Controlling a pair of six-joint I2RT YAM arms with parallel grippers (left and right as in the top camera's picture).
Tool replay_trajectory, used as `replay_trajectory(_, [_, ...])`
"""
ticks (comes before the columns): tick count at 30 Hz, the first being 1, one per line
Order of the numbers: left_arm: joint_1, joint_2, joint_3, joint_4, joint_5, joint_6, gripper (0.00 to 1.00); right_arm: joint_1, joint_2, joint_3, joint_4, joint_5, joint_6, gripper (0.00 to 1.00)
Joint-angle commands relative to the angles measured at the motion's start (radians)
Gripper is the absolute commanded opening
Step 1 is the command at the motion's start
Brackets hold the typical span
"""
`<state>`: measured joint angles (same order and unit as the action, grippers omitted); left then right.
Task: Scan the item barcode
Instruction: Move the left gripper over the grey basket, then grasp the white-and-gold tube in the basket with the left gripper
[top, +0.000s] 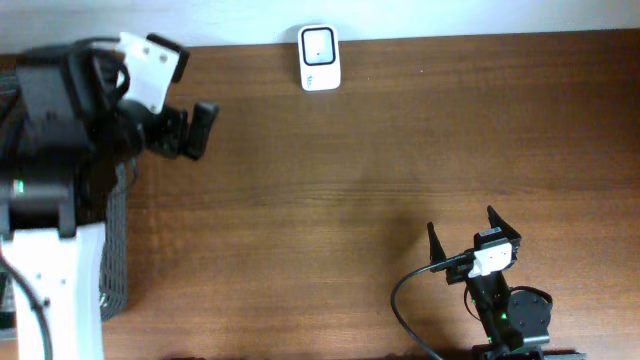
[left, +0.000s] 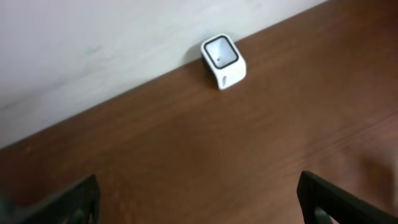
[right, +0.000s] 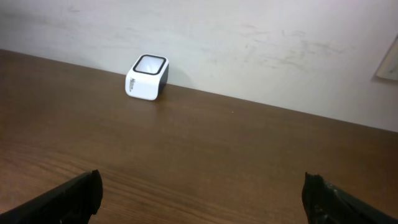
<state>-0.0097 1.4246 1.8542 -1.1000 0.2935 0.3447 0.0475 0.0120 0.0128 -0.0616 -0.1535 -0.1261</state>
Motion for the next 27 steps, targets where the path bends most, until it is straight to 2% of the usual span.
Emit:
replay_trajectory(1, [0.004,0.053,0.063,-0.027,0.119,-0.041,0.99,0.006,-0.008,-0.007,-0.003,0.008,0.011,0.98])
replay_trajectory(3, [0.005,0.069,0.063,-0.027,0.097,-0.040,0.99,0.006,-0.008,-0.007,-0.003,0.008,0.011,0.98])
replay_trajectory(4, [0.009,0.074,0.063,-0.034,0.001,-0.085,0.99,0.006,-0.008,-0.007,-0.003,0.008,0.011,0.98])
replay_trajectory(7, [0.097,0.055,0.063,-0.077,-0.332,-0.421,0.97,0.006,-0.008,-0.007,-0.003,0.008,0.011,0.98])
replay_trajectory(8, [0.160,0.038,0.063,-0.092,-0.369,-0.495,0.97,0.006,-0.008,-0.007,-0.003,0.008,0.011,0.98])
replay_trajectory(10, [0.313,0.010,0.063,-0.114,-0.369,-0.566,0.98,0.006,-0.008,-0.007,-0.003,0.008,0.011,0.98])
replay_trajectory(13, [0.499,0.014,0.057,-0.117,-0.369,-0.569,0.99,0.006,-0.008,-0.007,-0.003,0.008,0.011,0.99])
replay_trajectory(15, [0.620,0.024,0.032,-0.120,-0.369,-0.614,0.99,0.006,-0.008,-0.007,-0.003,0.008,0.011,0.98])
replay_trajectory(18, [0.751,0.024,-0.095,-0.121,-0.362,-0.651,0.99,0.006,-0.008,-0.007,-0.003,0.008,0.011,0.98])
replay_trajectory(21, [0.774,0.037,-0.267,-0.082,-0.361,-0.595,0.99,0.006,-0.008,-0.007,-0.003,0.008,0.011,0.98])
replay_trajectory(27, [0.774,0.201,-0.418,-0.050,-0.337,-0.398,1.00,0.006,-0.008,-0.007,-0.003,0.008,0.011,0.98])
